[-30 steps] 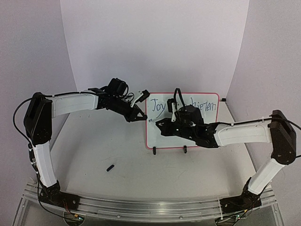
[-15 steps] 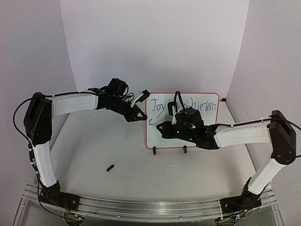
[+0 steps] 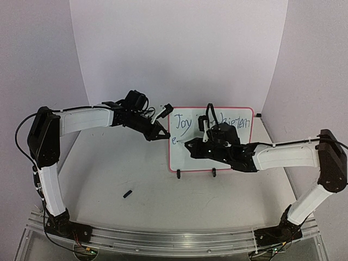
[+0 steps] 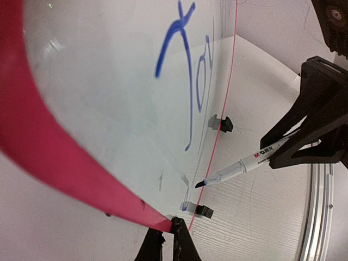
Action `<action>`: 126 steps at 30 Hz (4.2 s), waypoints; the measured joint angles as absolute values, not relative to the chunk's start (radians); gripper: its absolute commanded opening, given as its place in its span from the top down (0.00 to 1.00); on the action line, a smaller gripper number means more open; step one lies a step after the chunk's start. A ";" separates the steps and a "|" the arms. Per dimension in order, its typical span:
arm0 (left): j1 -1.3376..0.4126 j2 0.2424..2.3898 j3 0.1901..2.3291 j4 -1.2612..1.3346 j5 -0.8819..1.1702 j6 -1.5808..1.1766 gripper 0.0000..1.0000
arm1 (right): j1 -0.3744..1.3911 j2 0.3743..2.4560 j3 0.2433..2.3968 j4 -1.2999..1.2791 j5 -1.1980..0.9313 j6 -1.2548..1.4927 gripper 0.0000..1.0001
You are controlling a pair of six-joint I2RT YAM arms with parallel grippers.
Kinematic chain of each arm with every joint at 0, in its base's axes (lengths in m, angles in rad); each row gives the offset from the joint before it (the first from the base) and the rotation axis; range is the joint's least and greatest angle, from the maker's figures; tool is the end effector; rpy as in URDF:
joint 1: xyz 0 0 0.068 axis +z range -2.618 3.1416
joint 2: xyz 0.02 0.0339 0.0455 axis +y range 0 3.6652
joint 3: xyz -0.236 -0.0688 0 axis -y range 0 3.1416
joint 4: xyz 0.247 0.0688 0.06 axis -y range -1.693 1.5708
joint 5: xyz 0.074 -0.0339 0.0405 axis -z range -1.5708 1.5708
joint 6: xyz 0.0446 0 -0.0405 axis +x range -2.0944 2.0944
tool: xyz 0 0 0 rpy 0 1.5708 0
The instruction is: Write a sentence on the whiteboard
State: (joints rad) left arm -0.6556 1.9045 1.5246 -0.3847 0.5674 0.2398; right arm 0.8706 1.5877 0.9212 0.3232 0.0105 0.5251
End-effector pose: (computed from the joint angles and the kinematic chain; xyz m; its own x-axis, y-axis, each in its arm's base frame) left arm 0.3258 -0.2808 0.2233 -0.3379 0.5126 -0.7894 0.9284 0.3194 -0.1900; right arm 0.2368 0.2803 0.2040 -0.5678 0.1041 -0.8166 -0.5474 0.6931 0.4690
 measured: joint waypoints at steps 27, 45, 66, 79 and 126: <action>-0.656 1.905 1.524 -0.385 0.567 0.240 1.00 | 0.869 1.588 0.925 0.325 0.038 0.532 1.00; -0.656 1.905 1.525 -0.385 0.567 0.239 1.00 | 0.870 1.588 0.903 0.324 0.035 0.556 1.00; -0.656 1.904 1.525 -0.385 0.567 0.240 1.00 | 0.871 1.530 0.858 0.381 0.123 0.581 1.00; -0.659 1.903 1.525 -0.385 0.562 0.239 1.00 | 0.871 1.538 0.853 0.350 0.108 0.594 1.00; -0.668 1.899 1.524 -0.385 0.556 0.254 1.00 | 0.871 1.486 0.833 0.328 0.165 0.558 1.00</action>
